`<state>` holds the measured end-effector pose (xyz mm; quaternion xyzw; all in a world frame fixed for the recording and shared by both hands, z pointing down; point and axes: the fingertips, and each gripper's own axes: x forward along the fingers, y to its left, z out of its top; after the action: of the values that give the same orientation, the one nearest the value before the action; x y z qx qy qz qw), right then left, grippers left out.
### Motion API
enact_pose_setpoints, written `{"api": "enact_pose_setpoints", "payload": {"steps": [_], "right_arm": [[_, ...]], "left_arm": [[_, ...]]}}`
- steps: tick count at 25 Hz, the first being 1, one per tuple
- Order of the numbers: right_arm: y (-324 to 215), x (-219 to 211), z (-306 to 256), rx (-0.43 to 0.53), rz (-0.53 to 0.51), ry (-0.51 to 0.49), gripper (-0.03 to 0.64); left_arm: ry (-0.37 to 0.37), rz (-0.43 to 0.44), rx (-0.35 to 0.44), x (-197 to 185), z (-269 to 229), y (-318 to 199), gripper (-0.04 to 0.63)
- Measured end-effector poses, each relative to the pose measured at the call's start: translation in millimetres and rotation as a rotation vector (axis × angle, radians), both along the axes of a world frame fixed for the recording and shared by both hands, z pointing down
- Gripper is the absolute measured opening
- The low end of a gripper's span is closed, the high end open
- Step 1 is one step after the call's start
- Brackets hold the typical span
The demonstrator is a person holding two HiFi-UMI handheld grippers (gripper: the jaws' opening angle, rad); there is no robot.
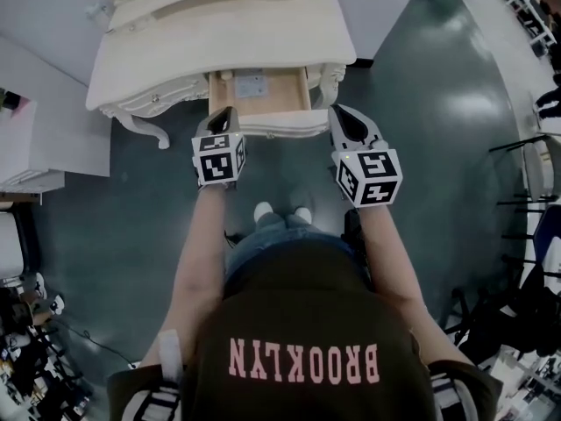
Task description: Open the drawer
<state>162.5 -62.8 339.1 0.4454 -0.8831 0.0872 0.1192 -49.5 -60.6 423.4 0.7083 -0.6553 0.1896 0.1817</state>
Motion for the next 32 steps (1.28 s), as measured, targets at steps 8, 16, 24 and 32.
{"api": "enact_pose_setpoints", "payload": {"steps": [8, 16, 24, 32], "right_arm": [[1, -12, -33, 0.131, -0.042, 0.009, -0.003], [-4, -12, -56, 0.183, -0.011, -0.016, -0.003], [-11, -7, -69, 0.204, -0.008, -0.086, -0.003], [-24, 2, -86, 0.215, 0.034, -0.106, -0.003]], "left_arm": [[-0.009, 0.024, 0.231, -3, -75, 4, 0.005], [-0.037, 0.071, 0.459, -1, -143, 4, 0.005], [-0.037, 0.075, 0.528, -7, -171, 2, 0.005], [-0.042, 0.090, 0.553, -12, -184, 2, 0.006]]}}
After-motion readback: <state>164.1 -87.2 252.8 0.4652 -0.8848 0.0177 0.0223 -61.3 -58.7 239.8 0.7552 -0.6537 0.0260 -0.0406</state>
